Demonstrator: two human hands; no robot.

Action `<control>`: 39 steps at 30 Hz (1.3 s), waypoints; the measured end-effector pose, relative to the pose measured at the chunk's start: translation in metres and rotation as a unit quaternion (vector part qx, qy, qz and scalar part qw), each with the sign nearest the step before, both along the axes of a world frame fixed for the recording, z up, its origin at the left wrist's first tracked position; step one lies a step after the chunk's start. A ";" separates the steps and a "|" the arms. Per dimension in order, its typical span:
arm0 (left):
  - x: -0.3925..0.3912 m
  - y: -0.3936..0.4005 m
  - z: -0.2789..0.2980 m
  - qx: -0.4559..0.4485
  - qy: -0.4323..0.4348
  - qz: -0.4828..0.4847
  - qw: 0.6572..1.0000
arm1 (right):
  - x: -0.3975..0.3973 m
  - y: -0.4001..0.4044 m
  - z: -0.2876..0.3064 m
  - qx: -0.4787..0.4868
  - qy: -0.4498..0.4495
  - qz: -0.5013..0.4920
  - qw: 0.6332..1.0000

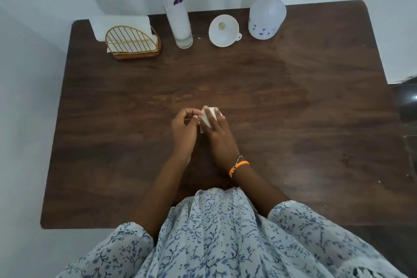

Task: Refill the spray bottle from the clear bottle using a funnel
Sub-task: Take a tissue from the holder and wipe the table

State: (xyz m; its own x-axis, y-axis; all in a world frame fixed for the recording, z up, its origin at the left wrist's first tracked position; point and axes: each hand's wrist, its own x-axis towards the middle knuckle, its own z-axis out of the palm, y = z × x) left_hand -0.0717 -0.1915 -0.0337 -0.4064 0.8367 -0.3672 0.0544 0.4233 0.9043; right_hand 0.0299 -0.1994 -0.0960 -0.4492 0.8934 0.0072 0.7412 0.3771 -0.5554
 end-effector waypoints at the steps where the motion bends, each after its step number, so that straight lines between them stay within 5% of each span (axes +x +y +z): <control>1: 0.001 -0.003 0.000 0.000 -0.003 0.000 1.000 | 0.003 -0.002 0.001 0.007 -0.013 0.032 0.999; 6: 0.007 -0.017 -0.004 -0.005 0.012 -0.024 1.000 | 0.062 0.005 0.005 0.034 -0.064 0.099 0.993; 11: 0.017 -0.028 -0.008 -0.020 0.012 -0.064 0.998 | 0.132 0.025 0.014 -0.024 -0.055 -0.089 0.994; 18: 0.041 -0.019 -0.002 -0.004 0.015 -0.128 0.992 | 0.154 0.013 0.033 -0.091 -0.139 -0.291 0.942; 29: 0.043 -0.034 -0.013 -0.018 0.025 -0.104 0.994 | 0.052 -0.037 0.017 -0.084 -0.111 -0.130 0.982; 34: 0.054 -0.039 -0.008 -0.011 0.013 -0.108 0.994 | 0.049 -0.052 0.021 0.019 -0.126 -0.050 0.991; 39: 0.072 -0.040 -0.002 0.010 0.015 -0.134 0.991 | 0.072 -0.049 0.039 -0.104 0.008 -0.030 0.994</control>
